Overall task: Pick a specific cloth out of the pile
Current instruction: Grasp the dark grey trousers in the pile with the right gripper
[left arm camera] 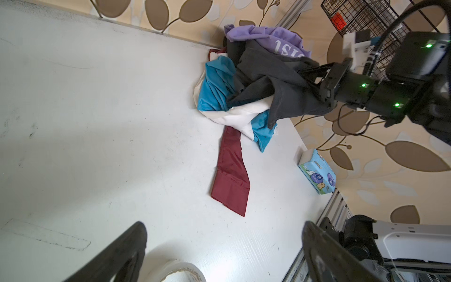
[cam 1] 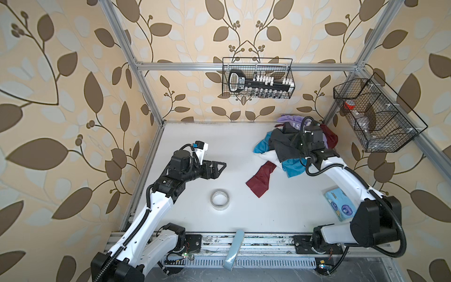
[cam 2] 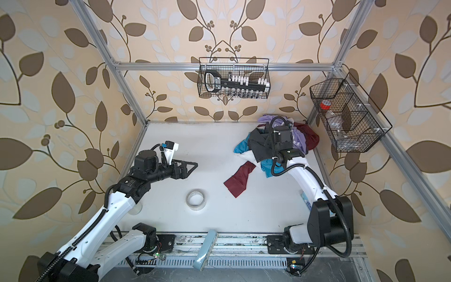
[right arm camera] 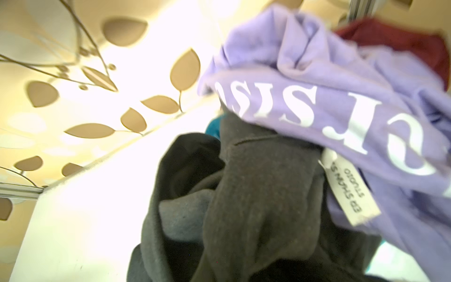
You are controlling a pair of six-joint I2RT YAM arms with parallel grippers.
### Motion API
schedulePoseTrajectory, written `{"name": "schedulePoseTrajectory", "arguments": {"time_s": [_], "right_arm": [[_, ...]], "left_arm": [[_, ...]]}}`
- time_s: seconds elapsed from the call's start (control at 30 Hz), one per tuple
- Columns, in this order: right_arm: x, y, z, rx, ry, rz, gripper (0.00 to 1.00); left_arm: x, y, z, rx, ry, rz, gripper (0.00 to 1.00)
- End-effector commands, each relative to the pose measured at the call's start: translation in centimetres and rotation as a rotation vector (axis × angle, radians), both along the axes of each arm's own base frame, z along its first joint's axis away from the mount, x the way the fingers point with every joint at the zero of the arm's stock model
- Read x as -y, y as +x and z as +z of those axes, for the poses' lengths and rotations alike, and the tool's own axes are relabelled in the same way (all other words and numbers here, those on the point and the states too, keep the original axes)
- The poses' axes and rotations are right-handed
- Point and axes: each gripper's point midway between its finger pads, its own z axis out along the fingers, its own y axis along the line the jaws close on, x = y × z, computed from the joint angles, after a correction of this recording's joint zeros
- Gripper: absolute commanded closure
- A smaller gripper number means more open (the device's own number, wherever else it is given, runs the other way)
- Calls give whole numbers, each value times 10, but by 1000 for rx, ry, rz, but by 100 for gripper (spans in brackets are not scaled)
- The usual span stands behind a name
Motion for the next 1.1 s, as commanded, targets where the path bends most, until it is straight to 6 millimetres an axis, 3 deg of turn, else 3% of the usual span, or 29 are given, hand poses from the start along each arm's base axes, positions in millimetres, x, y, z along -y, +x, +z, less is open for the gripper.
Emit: {"name": "schedulePoseTrajectory", "arguments": {"time_s": [0.0,0.13,0.23,0.33,0.47,0.6,0.63,0.7,0.77,0.9,0.97,1.0,1.07], "right_arm": [[0,0,83,199,-56,38,100],[-2,-2,112,213,-61,88,100],[1,2,101,150,-31,119,100],[8,7,59,48,5,125,100],[16,7,-21,-122,50,126,99],[19,3,-90,-275,102,143,81],[19,3,-100,-295,111,146,78],[15,3,-113,-311,133,159,57],[11,4,-119,-313,159,173,44],[7,9,-120,-299,189,182,31],[6,10,-117,-291,190,187,33],[7,11,-116,-286,187,183,44],[9,12,-113,-281,183,174,88]], "left_arm": [[4,-4,9,33,-18,-18,1],[5,-6,9,36,-19,-23,1],[5,-6,8,34,-16,-22,1],[5,-7,9,39,-16,-22,1],[6,-7,7,37,-12,-25,1],[6,-8,7,35,-9,-27,1],[7,-7,7,37,-9,-27,1],[7,-8,7,37,-9,-29,1],[7,-8,6,34,-8,-31,1],[8,-8,6,33,-6,-35,1],[8,-8,6,34,-4,-35,1],[9,-8,5,34,-4,-35,1],[8,-7,4,30,-2,-34,1]]}}
